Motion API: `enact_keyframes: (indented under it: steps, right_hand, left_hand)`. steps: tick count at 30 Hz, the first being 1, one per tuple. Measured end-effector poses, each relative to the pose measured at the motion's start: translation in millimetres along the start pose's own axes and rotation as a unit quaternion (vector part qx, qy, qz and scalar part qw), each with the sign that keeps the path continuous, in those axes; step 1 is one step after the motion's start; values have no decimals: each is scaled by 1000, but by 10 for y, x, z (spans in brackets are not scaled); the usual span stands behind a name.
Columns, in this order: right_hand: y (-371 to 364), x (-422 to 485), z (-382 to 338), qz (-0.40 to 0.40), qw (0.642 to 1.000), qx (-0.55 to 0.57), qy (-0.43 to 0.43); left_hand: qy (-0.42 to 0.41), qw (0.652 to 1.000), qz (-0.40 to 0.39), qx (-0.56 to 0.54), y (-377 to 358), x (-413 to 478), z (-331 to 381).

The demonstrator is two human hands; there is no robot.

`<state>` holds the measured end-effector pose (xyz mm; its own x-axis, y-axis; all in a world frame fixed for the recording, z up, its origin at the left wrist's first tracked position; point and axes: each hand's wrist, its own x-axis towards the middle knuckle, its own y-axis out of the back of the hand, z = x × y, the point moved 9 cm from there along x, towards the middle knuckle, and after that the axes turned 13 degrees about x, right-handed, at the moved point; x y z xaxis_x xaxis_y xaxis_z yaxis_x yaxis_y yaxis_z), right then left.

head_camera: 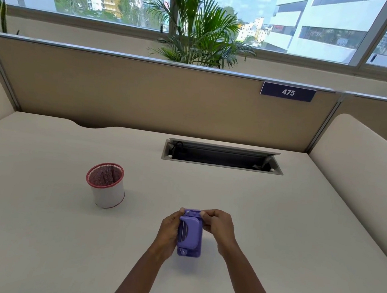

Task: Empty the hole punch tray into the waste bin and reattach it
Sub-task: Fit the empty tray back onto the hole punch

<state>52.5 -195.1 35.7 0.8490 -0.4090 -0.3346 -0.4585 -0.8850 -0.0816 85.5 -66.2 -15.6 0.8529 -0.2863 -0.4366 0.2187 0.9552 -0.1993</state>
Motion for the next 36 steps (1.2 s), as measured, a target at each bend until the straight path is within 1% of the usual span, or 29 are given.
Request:
enact_keyframes:
  steps: [3, 5, 7, 8, 10, 13, 19, 24, 26, 29, 32, 36]
  right_hand:
    - [-46, -41, 28, -34, 999, 17, -6]
    - [-83, -90, 94, -62, 997, 21, -36]
    - [-108, -154, 201, -90, 993, 21, -77]
    - [-118, -194, 257, -105, 989, 25, -97]
    - [-129, -262, 336, -131, 982, 47, -124]
    - [-126, -315, 367, -144, 979, 66, -132]
    - [-79, -309, 387, -82, 981, 103, -140]
    - [-68, -319, 435, -60, 974, 135, -171]
    - [-71, -326, 454, -57, 968, 162, -184]
    - [-97, -348, 483, -70, 950, 208, -222]
    - [-156, -378, 466, -102, 937, 226, -247]
    - [-195, -364, 402, -127, 945, 197, -227]
  left_hand:
    - [32, 997, 19, -61, 1, -16, -13]
    - [61, 988, 45, -133, 20, -23, -29]
    - [81, 969, 63, -223, 43, -2, -66]
    - [84, 961, 73, -251, 76, 12, -83]
    - [74, 956, 83, -272, 151, 30, -90]
    - [63, 959, 71, -268, 197, 31, -84]
    - [40, 962, 52, -265, 122, 30, -68]
    - [42, 965, 53, -254, 96, -16, -49]
    - [42, 970, 46, -233, 79, -38, -37]
    - [47, 979, 39, -194, 69, -73, -37]
    - [62, 985, 23, -158, 55, -110, -40]
    - [61, 993, -5, -100, 2, -150, 27]
